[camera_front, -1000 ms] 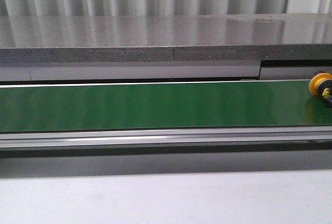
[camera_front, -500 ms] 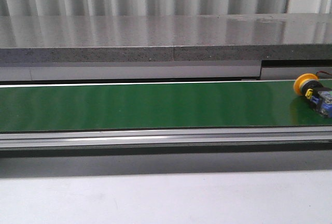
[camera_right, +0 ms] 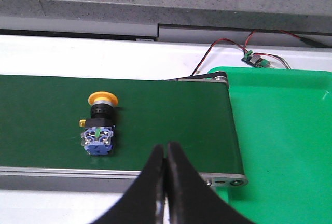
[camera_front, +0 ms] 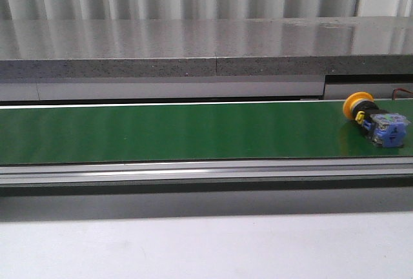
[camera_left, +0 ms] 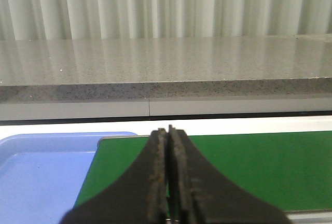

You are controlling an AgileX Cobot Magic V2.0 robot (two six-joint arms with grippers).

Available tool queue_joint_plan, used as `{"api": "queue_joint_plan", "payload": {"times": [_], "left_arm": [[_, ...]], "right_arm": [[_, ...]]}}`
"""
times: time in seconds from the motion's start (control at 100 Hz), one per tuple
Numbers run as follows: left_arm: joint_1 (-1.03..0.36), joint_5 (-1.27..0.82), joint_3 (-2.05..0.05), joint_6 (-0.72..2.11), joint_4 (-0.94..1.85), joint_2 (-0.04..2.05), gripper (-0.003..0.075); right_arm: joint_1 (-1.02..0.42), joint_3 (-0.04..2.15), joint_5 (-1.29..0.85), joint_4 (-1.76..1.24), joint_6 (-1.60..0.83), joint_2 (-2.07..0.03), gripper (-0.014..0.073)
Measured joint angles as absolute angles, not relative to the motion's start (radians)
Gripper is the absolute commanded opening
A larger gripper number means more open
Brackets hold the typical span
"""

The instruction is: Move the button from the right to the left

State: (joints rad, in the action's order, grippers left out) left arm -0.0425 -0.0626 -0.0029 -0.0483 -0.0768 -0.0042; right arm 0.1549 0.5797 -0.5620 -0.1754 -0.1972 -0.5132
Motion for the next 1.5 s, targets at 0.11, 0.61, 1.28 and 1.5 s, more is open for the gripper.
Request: {"api": "queue_joint_plan", "payload": {"times": [0.11, 0.61, 1.28, 1.5], "left_arm": [[-0.043, -0.063, -0.003, -0.048, -0.077, -0.004, -0.002], [-0.043, 0.0, -0.003, -0.048, 0.008, -0.004, -0.002], [-0.043, -0.49, -0.487, -0.048, 0.099, 0.313, -0.002], [-0.043, -0.757, -0.677, -0.048, 0.095, 0.544, -0.002]], "right_arm": [[0.155, 0.58, -0.562, -0.175, -0.197, -0.513, -0.0068], [0.155, 0.58, -0.563, -0.175, -0.197, -0.513, -0.0068], [0.155, 0.58, -0.563, -0.175, -0.197, -0.513, -0.0068], [0.155, 0.58, -0.563, -0.175, -0.197, -0.513, -0.0067]]}}
